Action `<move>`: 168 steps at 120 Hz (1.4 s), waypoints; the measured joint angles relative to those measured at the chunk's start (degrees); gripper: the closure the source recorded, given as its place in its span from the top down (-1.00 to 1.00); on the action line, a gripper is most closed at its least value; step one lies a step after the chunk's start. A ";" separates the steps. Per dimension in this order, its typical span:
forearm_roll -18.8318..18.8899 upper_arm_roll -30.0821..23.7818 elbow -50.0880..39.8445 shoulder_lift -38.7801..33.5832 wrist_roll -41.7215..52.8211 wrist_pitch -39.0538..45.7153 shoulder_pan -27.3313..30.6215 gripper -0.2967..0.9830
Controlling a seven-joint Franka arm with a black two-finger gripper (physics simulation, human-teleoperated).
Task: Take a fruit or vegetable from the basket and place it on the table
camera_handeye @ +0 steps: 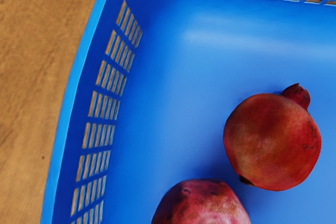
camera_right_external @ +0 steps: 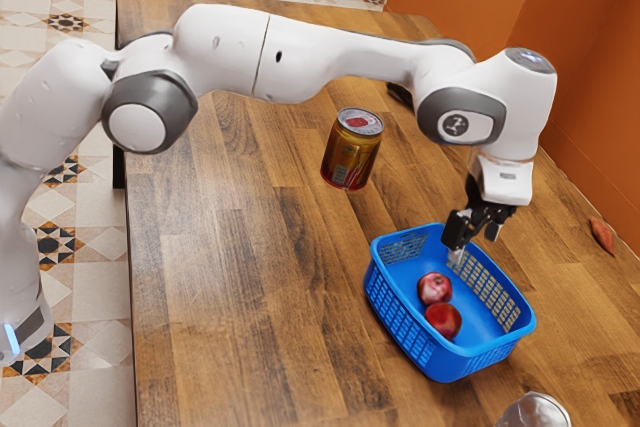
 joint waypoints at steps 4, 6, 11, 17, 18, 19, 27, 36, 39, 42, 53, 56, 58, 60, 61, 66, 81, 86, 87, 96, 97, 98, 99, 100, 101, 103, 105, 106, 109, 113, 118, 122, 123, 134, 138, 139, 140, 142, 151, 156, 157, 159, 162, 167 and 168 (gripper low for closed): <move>-0.01 -0.20 0.00 0.40 -0.48 0.08 0.00 0.53; -0.01 -0.26 0.00 0.58 -0.71 0.11 -0.01 0.53; 0.00 -0.35 0.01 0.92 -1.26 0.19 -0.01 0.53; -0.03 -0.80 0.01 1.20 -1.88 0.28 0.00 0.53; -0.04 -0.89 0.01 1.22 -1.98 0.29 0.00 0.53; -0.04 -1.02 0.01 1.24 -2.08 0.30 0.00 0.53; -0.20 -1.87 0.01 1.34 -2.84 0.38 -0.01 0.53; -0.39 -2.37 0.01 1.60 -3.62 0.46 -0.02 0.53; -0.45 -2.43 0.01 1.90 -3.85 0.56 -0.02 0.53; -0.55 -2.47 0.01 2.23 -4.07 0.65 -0.02 0.53; -0.99 -2.53 0.01 3.47 -4.82 1.04 0.04 0.53; -1.06 -2.53 0.01 3.75 -5.00 1.17 0.06 0.53; -1.11 -2.53 0.01 3.94 -5.12 1.25 0.06 0.53; -1.14 -2.53 0.01 4.08 -5.23 1.33 0.06 0.53; -1.17 -2.53 0.01 4.14 -5.29 1.37 0.07 0.53; -1.28 -2.54 0.01 4.48 -5.56 1.53 0.09 0.53; -1.47 -2.54 0.01 5.39 -6.26 1.85 0.28 0.52; -1.77 -2.53 0.01 5.45 -6.42 1.79 0.36 0.50; -1.88 -2.53 0.01 5.45 -6.44 1.78 0.39 0.50; -2.82 -2.48 0.02 5.47 -6.54 1.67 0.57 0.52; -2.91 -2.48 0.01 5.47 -6.56 1.65 0.58 0.52; -3.00 -2.48 0.01 5.47 -6.58 1.64 0.59 0.53; -3.07 -2.48 0.01 5.47 -6.60 1.62 0.60 0.53; -3.14 -2.47 0.01 5.47 -6.63 1.61 0.60 0.54; -3.21 -2.48 0.01 5.48 -6.67 1.59 0.61 0.55; -3.34 -2.49 0.01 5.48 -6.73 1.57 0.61 0.56; -3.44 -2.51 0.01 5.48 -6.79 1.54 0.61 0.56; -3.50 -2.53 0.01 5.48 -6.82 1.53 0.61 0.55; -3.64 -2.74 0.01 5.49 -6.87 1.51 0.62 0.54; -3.78 -3.01 0.01 5.50 -6.92 1.49 0.60 0.54; -3.88 -3.18 0.02 5.48 -6.98 1.46 0.55 0.53; -3.89 -3.25 0.04 5.39 -7.02 1.40 0.53 0.53; -3.88 -3.26 0.06 5.36 -7.03 1.35 0.53 0.53; -3.79 -3.37 0.93 5.19 -7.15 0.68 0.32 0.53; -3.77 -3.41 1.03 5.14 -7.20 0.45 0.16 0.53; -3.77 -3.43 1.05 5.13 -7.21 0.39 0.13 0.53; -3.76 -3.44 1.06 5.11 -7.22 0.32 0.09 0.53; -3.76 -3.45 1.09 5.09 -7.25 0.17 -0.02 0.53; -3.74 -3.49 1.14 5.04 -7.37 -0.41 -0.69 0.53; -3.73 -3.50 1.14 4.96 -7.44 -0.66 -1.21 0.53; -3.73 -3.50 1.15 4.95 -7.45 -0.70 -1.31 0.53; -3.73 -3.50 1.15 4.94 -7.48 -0.79 -1.50 0.53; -3.74 -3.50 1.15 4.92 -7.53 -0.90 -1.73 0.53; -3.73 -3.49 1.15 4.93 -7.61 -1.06 -1.99 0.53; -3.73 -3.48 1.15 4.94 -7.63 -1.08 -2.02 0.53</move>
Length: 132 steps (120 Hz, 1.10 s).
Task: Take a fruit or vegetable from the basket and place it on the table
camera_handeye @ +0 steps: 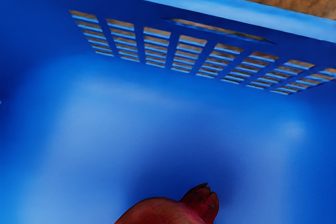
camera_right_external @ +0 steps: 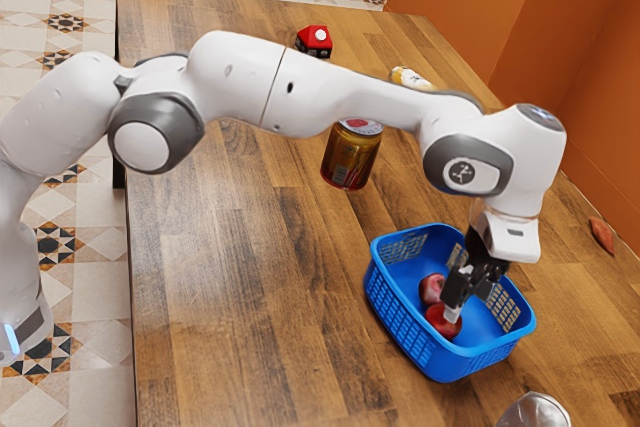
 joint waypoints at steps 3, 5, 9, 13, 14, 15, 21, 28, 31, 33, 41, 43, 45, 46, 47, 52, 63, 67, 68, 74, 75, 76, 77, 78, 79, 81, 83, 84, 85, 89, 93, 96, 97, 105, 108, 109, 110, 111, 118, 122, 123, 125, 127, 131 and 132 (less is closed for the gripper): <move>0.01 0.02 -0.03 0.02 -0.05 -0.07 -0.07 0.53; 0.01 0.04 -0.05 0.06 -0.08 -0.11 -0.10 0.53; 0.00 0.05 -0.11 0.16 -0.15 -0.18 -0.14 0.53; 0.00 0.06 -0.14 0.26 -0.21 -0.23 -0.16 0.53; 0.00 0.06 -0.14 0.28 -0.23 -0.24 -0.17 0.53; 0.00 0.06 -0.15 0.31 -0.24 -0.25 -0.17 0.53; -0.02 0.06 -0.21 0.42 -0.35 -0.29 -0.18 0.53; -0.03 0.07 -0.32 0.52 -0.49 -0.34 -0.18 0.53; -0.03 0.07 -0.37 0.57 -0.56 -0.36 -0.19 0.53; -0.03 0.07 -0.40 0.59 -0.62 -0.38 -0.19 0.53; 0.04 0.10 -0.46 0.87 -0.89 -0.63 -0.30 0.53; 0.14 0.11 -0.46 0.96 -0.99 -0.79 -0.35 0.53; 0.47 0.13 -0.44 1.07 -1.14 -1.06 -0.41 0.53; 0.65 0.13 -0.43 1.12 -1.22 -1.23 -0.44 0.53; 0.83 0.13 -0.42 1.17 -1.30 -1.40 -0.47 0.53; 1.82 0.14 -0.38 1.32 -1.71 -2.31 -0.56 0.53; 3.74 0.21 -0.36 1.42 -2.55 -4.23 -0.59 0.53; 4.16 0.26 -0.35 1.43 -2.82 -4.76 -0.56 0.53; 4.24 0.27 -0.35 1.43 -2.89 -4.87 -0.56 0.53; 4.66 0.31 -0.35 1.55 -3.27 -5.47 -0.55 0.53; 4.71 0.31 -0.35 1.61 -3.33 -5.56 -0.54 0.53; 4.76 0.31 -0.35 1.67 -3.39 -5.64 -0.54 0.53; 4.80 0.32 -0.35 1.76 -3.45 -5.72 -0.54 0.53; 4.84 0.32 -0.35 1.84 -3.50 -5.79 -0.54 0.53; 4.88 0.33 -0.35 1.91 -3.56 -5.86 -0.54 0.53; 4.94 0.34 -0.35 2.04 -3.67 -5.99 -0.54 0.53; 5.00 0.34 -0.35 2.15 -3.78 -6.09 -0.54 0.53; 5.03 0.34 -0.35 2.20 -3.83 -6.14 -0.54 0.53; 5.05 0.34 -0.34 2.28 -3.89 -6.17 -0.53 0.53; 5.09 0.33 -0.27 2.50 -4.09 -6.27 -0.51 0.53; 5.12 0.33 -0.23 2.66 -4.28 -6.33 -0.48 0.54; 5.12 0.33 -0.21 2.73 -4.42 -6.37 -0.47 0.54; 5.12 0.33 -0.20 2.75 -4.46 -6.38 -0.47 0.54; 5.11 0.33 -0.18 2.82 -4.79 -6.44 -0.46 0.54; 5.09 0.33 -0.18 2.83 -4.91 -6.46 -0.45 0.53; 5.08 0.33 -0.18 2.83 -4.95 -6.47 -0.45 0.53; 5.08 0.33 -0.18 2.84 -4.99 -6.47 -0.45 0.53; 5.07 0.33 -0.18 2.84 -5.02 -6.46 -0.44 0.53; 5.00 0.33 -0.18 2.88 -5.26 -6.33 -0.37 0.53; 4.87 0.33 -0.17 3.01 -5.39 -6.25 -0.32 0.53; 4.84 0.33 -0.17 3.04 -5.42 -6.22 -0.31 0.53; 4.77 0.33 -0.18 3.08 -5.48 -6.16 -0.27 0.53; 4.70 0.33 -0.17 3.12 -5.54 -6.10 -0.24 0.53; 4.59 0.33 -0.17 3.26 -5.66 -5.99 -0.17 0.54; 4.56 0.33 -0.17 3.30 -5.68 -5.96 -0.16 0.54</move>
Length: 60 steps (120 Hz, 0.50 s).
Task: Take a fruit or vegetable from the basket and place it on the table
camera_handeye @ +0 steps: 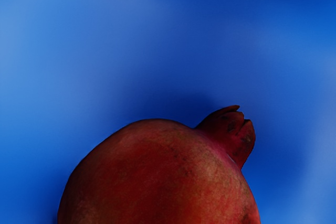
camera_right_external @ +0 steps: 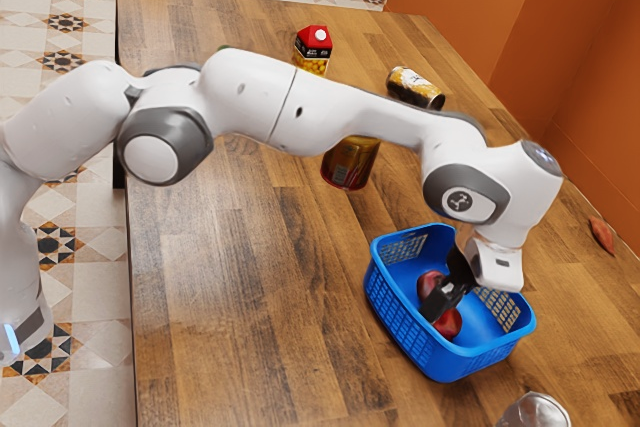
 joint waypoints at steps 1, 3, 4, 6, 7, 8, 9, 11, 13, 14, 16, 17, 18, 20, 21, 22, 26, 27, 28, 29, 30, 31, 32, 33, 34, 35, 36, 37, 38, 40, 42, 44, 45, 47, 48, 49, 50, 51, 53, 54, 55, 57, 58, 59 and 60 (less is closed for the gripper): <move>-0.02 0.00 0.00 0.05 -0.03 0.03 0.01 0.54; -0.08 0.00 0.00 0.13 -0.08 0.08 0.04 0.54; -0.11 0.01 0.00 0.16 -0.11 0.11 0.06 0.54; -0.21 0.01 0.00 0.21 -0.16 0.17 0.09 0.54; -0.25 0.02 0.00 0.23 -0.18 0.20 0.09 0.54; -0.30 0.03 0.00 0.24 -0.21 0.23 0.10 0.54; -0.34 0.04 0.00 0.26 -0.23 0.26 0.11 0.54; -0.41 0.05 0.00 0.28 -0.28 0.32 0.12 0.54; -0.47 0.06 0.00 0.30 -0.32 0.37 0.13 0.54; -0.50 0.07 0.00 0.30 -0.35 0.39 0.13 0.54; -0.55 0.07 0.00 0.32 -0.39 0.43 0.14 0.54; -0.58 0.07 -0.01 0.32 -0.41 0.45 0.14 0.54; -0.60 0.08 -0.03 0.32 -0.43 0.47 0.14 0.54; -0.64 0.08 -0.03 0.33 -0.48 0.51 0.14 0.53; -0.66 0.08 -0.03 0.34 -0.50 0.53 0.15 0.53; -0.67 0.08 -0.02 0.35 -0.52 0.55 0.15 0.53; -0.73 0.08 -0.05 0.39 -0.61 0.61 0.15 0.48; -0.74 0.09 -0.06 0.40 -0.65 0.62 0.15 0.46; -0.75 0.09 -0.06 0.40 -0.68 0.64 0.15 0.43; -0.76 0.09 -0.07 0.41 -0.72 0.65 0.15 0.41; -0.77 0.09 -0.07 0.41 -0.76 0.66 0.15 0.39; -0.78 0.09 -0.07 0.41 -0.80 0.67 0.15 0.36; -0.79 0.09 -0.08 0.41 -0.85 0.69 0.15 0.34; -0.79 0.09 -0.08 0.42 -0.89 0.70 0.15 0.31; -0.80 0.09 -0.08 0.42 -0.94 0.71 0.15 0.28; -0.81 0.09 -0.08 0.42 -0.99 0.72 0.15 0.26; -0.81 0.09 -0.08 0.42 -1.04 0.73 0.15 0.23; -0.82 0.09 -0.08 0.42 -1.09 0.74 0.15 0.20; -0.82 0.09 -0.08 0.42 -1.13 0.74 0.15 0.18; -0.83 0.09 -0.09 0.43 -1.24 0.75 0.15 0.13; -0.82 0.09 -0.11 0.43 -1.35 0.77 0.15 0.10; -0.81 0.09 -0.13 0.43 -1.46 0.80 0.15 0.07; -0.80 0.09 -0.13 0.43 -1.52 0.81 0.15 0.05; -0.78 0.08 -0.14 0.43 -1.63 0.84 0.15 0.03; -0.77 0.08 -0.15 0.43 -1.68 0.86 0.15 0.01; -0.75 0.08 -0.15 0.43 -1.73 0.87 0.15 -0.01; -0.73 0.08 -0.15 0.43 -1.78 0.89 0.15 -0.02; -0.71 0.08 -0.16 0.43 -1.84 0.90 0.15 -0.04; -0.67 0.07 -0.16 0.43 -1.94 0.94 0.15 -0.07; -0.65 0.07 -0.16 0.43 -1.99 0.96 0.16 -0.09; -0.62 0.08 -0.16 0.43 -2.04 0.98 0.15 -0.11; -0.58 0.09 -0.16 0.43 -2.14 1.03 0.16 -0.15; -0.55 0.09 -0.16 0.43 -2.19 1.05 0.16 -0.16; -0.52 0.10 -0.16 0.43 -2.23 1.07 0.16 -0.17; -0.49 0.10 -0.16 0.43 -2.28 1.09 0.16 -0.18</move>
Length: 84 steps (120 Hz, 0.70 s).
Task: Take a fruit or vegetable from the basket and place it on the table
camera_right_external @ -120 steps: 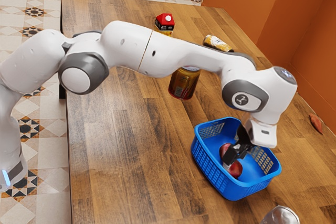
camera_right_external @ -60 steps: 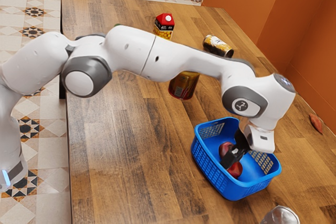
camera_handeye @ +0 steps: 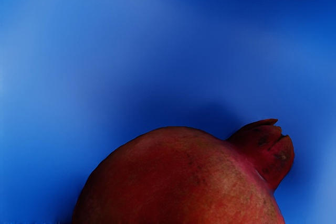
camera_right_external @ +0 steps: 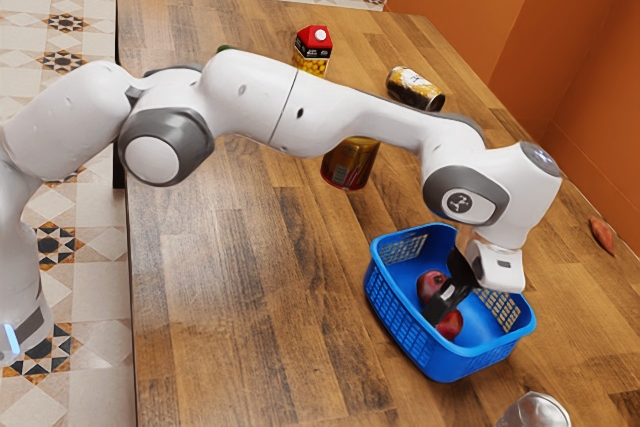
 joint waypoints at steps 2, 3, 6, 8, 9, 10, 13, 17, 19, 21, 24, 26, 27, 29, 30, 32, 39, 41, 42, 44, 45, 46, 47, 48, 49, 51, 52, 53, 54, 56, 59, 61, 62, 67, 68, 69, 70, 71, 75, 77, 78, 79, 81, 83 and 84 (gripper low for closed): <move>0.06 0.01 0.00 0.00 -0.10 0.04 0.00 -0.18; 0.08 0.01 0.00 0.00 -0.14 0.06 0.00 -0.18; 0.15 0.02 -0.01 0.00 -0.28 0.12 0.00 -0.18; 0.19 0.02 -0.01 0.00 -0.37 0.15 0.00 -0.19; 0.21 0.02 -0.01 0.00 -0.42 0.16 0.00 -0.19; 0.23 0.02 -0.01 0.00 -0.46 0.17 0.00 -0.20; 0.28 0.03 -0.01 -0.02 -0.58 0.21 0.00 -0.18; 0.35 0.04 0.00 -0.07 -0.74 0.23 -0.01 -0.12; 0.37 0.05 0.01 -0.12 -0.81 0.23 -0.01 -0.09; 0.38 0.09 0.06 -0.23 -0.88 0.20 -0.01 -0.08; 0.40 0.17 0.14 -0.41 -0.98 0.13 -0.02 -0.06; 0.42 0.21 0.17 -0.54 -1.05 0.07 -0.01 -0.06; 0.43 0.24 0.19 -0.59 -1.08 0.04 -0.02 -0.06; 0.44 0.31 0.25 -0.69 -1.13 -0.02 -0.02 -0.06; 0.45 0.35 0.27 -0.73 -1.16 -0.05 -0.02 -0.06; 0.46 0.44 0.31 -0.88 -1.22 -0.10 -0.02 -0.06; 0.49 0.60 0.64 -1.51 -1.41 -0.29 -0.01 -0.06; 0.50 0.62 0.81 -1.66 -1.46 -0.36 -0.02 -0.05; 0.50 0.63 0.88 -1.73 -1.48 -0.40 -0.03 -0.05; 0.52 0.64 1.00 -1.90 -1.53 -0.47 -0.05 -0.05; 0.55 0.65 1.04 -2.03 -1.55 -0.50 -0.06 -0.06; 0.58 0.65 1.08 -2.16 -1.57 -0.54 -0.07 -0.06; 0.61 0.65 1.11 -2.28 -1.60 -0.57 -0.07 -0.05; 0.63 0.66 1.14 -2.39 -1.62 -0.61 -0.08 -0.05; 0.65 0.66 1.18 -2.52 -1.64 -0.65 -0.08 -0.05; 0.69 0.65 1.27 -2.77 -1.68 -0.72 -0.09 -0.05; 0.71 0.64 1.33 -2.91 -1.70 -0.75 -0.09 -0.05; 0.72 0.64 1.38 -3.08 -1.73 -0.79 -0.09 -0.06; 0.74 0.63 1.42 -3.23 -1.75 -0.82 -0.09 -0.06; 0.77 0.62 1.48 -3.56 -1.79 -0.89 -0.10 -0.05; 0.81 0.61 1.56 -4.02 -1.84 -0.97 -0.10 -0.05; 0.83 0.60 1.61 -4.39 -1.88 -1.03 -0.10 -0.05; 0.84 0.60 1.63 -4.56 -1.90 -1.07 -0.10 -0.05; 0.89 0.63 1.70 -5.57 -1.99 -1.30 -0.10 -0.05; 0.95 0.62 1.70 -5.82 -2.01 -1.35 -0.10 -0.06; 1.01 0.62 1.71 -6.10 -2.03 -1.40 -0.10 -0.06; 1.06 0.63 1.71 -6.38 -2.04 -1.44 -0.10 -0.06; 1.11 0.63 1.72 -6.62 -2.06 -1.49 -0.11 -0.05; 1.29 0.65 1.75 -7.41 -2.13 -1.67 -0.10 -0.05; 1.39 0.66 1.93 -7.75 -2.16 -1.82 -0.11 -0.05; 1.45 0.66 2.04 -7.89 -2.17 -1.90 -0.11 -0.05; 1.50 0.68 2.20 -8.02 -2.19 -2.00 -0.11 -0.05; 1.61 0.70 2.51 -8.23 -2.22 -2.20 -0.11 -0.05; 1.75 0.72 2.82 -8.40 -2.25 -2.40 -0.11 -0.05; 1.82 0.72 2.96 -8.49 -2.26 -2.51 -0.11 -0.05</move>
